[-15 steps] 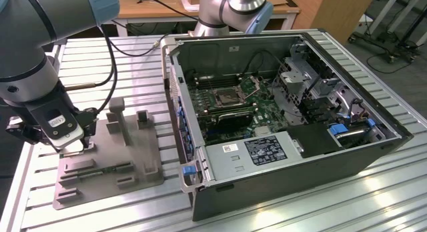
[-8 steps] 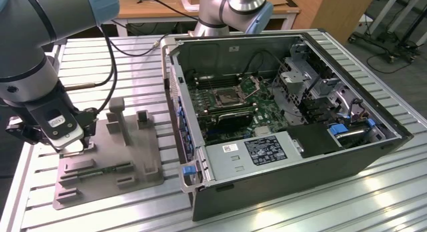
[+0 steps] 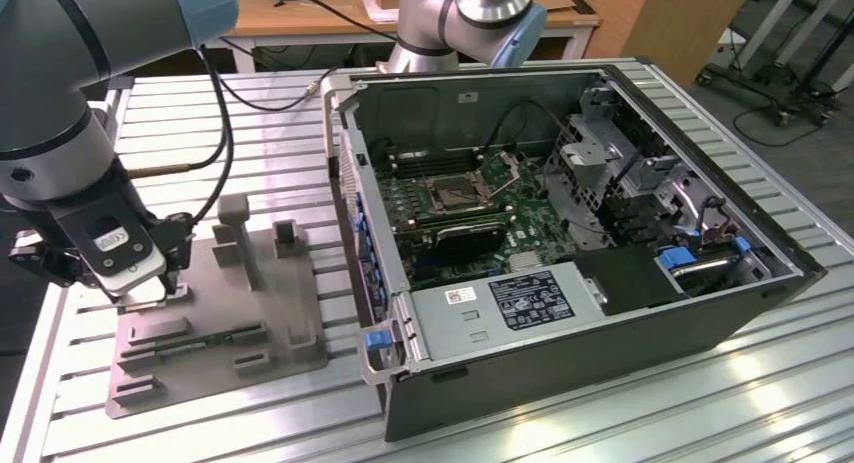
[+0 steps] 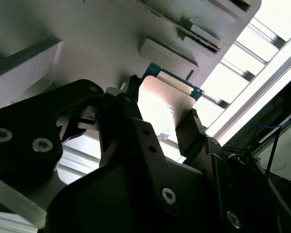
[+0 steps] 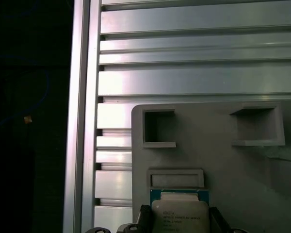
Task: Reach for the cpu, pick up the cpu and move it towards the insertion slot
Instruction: 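Pick up the cpu and move it towards the insertion slot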
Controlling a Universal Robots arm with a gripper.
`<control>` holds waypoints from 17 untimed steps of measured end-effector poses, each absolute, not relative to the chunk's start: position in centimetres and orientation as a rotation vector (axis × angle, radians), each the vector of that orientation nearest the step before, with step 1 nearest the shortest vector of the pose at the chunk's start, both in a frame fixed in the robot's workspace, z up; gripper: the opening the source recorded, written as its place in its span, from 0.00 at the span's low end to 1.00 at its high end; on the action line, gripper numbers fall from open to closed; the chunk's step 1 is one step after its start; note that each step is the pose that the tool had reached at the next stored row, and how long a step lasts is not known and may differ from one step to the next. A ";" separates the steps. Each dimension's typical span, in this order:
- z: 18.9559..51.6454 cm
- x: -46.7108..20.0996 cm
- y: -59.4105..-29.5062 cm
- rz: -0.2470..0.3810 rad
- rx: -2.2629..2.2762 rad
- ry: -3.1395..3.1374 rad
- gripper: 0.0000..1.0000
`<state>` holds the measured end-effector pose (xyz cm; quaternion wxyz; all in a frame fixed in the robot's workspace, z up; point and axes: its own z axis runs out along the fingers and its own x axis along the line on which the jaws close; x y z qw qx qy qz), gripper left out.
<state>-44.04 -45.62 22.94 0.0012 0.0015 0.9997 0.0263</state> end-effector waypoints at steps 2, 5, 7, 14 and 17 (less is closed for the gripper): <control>23.0 -44.0 -45.6 0.082 0.005 3.138 0.55; 23.2 -44.0 -45.6 0.082 0.005 3.138 0.55; 23.3 -44.0 -45.6 0.083 0.005 3.138 0.55; 23.7 -44.0 -45.6 0.082 0.005 3.138 0.55; 23.9 -44.0 -45.6 0.082 0.005 3.138 0.55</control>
